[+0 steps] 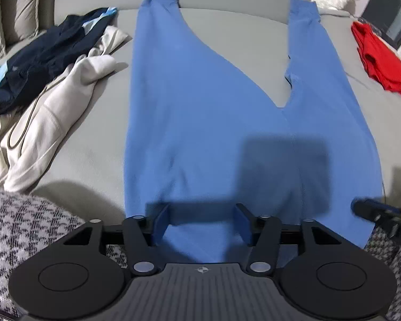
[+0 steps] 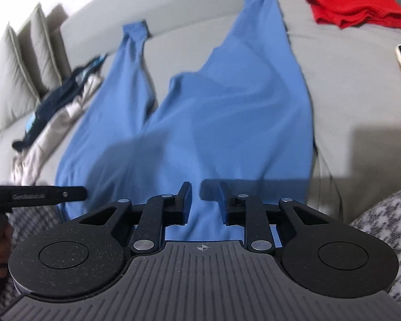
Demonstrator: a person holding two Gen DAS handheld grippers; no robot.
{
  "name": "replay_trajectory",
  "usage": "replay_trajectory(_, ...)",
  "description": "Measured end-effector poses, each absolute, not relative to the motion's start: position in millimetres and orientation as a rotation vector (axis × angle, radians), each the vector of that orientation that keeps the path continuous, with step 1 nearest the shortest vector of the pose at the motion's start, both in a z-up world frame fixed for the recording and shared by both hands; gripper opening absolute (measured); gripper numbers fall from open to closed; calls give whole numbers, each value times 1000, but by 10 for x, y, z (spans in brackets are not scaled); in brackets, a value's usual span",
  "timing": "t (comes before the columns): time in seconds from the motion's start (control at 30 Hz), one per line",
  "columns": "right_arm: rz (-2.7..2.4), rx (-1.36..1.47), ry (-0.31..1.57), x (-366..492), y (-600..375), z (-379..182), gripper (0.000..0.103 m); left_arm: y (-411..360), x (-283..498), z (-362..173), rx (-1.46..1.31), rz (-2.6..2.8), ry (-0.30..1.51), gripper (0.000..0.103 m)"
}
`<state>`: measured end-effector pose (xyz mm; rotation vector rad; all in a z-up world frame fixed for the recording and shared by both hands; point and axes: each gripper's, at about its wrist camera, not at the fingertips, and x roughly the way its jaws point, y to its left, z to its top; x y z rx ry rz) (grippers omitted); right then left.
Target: Fold clothes
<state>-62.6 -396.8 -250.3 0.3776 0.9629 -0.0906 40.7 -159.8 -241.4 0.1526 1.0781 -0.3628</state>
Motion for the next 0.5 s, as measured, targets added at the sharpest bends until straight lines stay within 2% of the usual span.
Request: replay_trajectory(0.5,-94,434,965,-668,-4045,-2527,38,-1479,385,-2416,138,-364,1075,68)
